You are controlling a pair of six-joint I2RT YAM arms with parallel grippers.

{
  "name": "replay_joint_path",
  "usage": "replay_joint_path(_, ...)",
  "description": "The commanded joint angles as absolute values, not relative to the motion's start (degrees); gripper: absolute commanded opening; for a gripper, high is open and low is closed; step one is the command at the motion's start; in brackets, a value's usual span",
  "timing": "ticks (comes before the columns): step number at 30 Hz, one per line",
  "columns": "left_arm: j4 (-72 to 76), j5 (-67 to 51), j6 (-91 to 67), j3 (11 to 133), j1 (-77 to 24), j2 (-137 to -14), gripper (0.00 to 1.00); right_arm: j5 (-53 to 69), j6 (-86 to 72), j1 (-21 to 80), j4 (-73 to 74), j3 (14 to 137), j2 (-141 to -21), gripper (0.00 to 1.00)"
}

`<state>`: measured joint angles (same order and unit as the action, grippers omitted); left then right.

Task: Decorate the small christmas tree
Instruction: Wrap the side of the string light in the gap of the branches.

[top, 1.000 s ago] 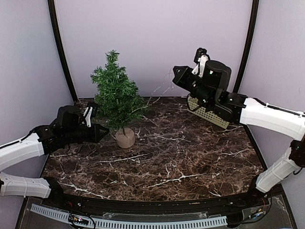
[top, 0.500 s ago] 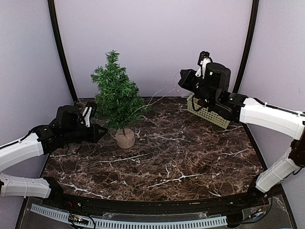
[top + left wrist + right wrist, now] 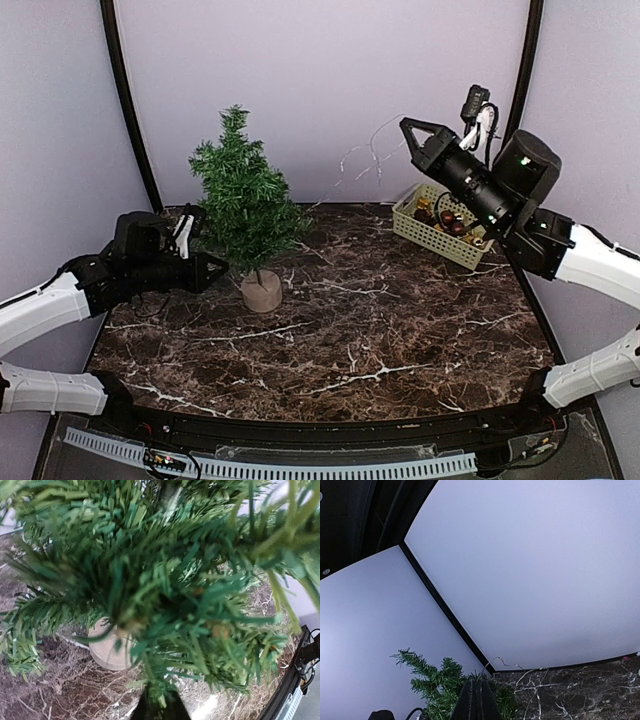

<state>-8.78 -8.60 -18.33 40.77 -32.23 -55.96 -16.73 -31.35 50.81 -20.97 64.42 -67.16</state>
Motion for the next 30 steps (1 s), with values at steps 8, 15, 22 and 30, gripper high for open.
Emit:
replay_joint_path(8,-14.45,-6.72,-17.88,45.88,-31.20,-52.68,0.64,-23.80,-33.49,54.74,-22.04,59.18,-70.94,0.00)
replay_joint_path(15,-18.45,-10.19,-24.10,46.46,-33.42,-50.89,0.72,-26.63,-34.51,55.61,-23.38,57.89,-71.44,0.00)
replay_joint_path(22,-10.38,-8.29,-33.54,43.54,-39.00,-48.95,0.65,-28.56,-34.53,55.92,-23.52,57.63,-71.11,0.00)
replay_joint_path(30,-8.60,-5.80,-35.49,44.02,-40.60,-55.33,0.57,-28.33,-34.46,55.99,-23.17,58.00,-70.99,0.00)
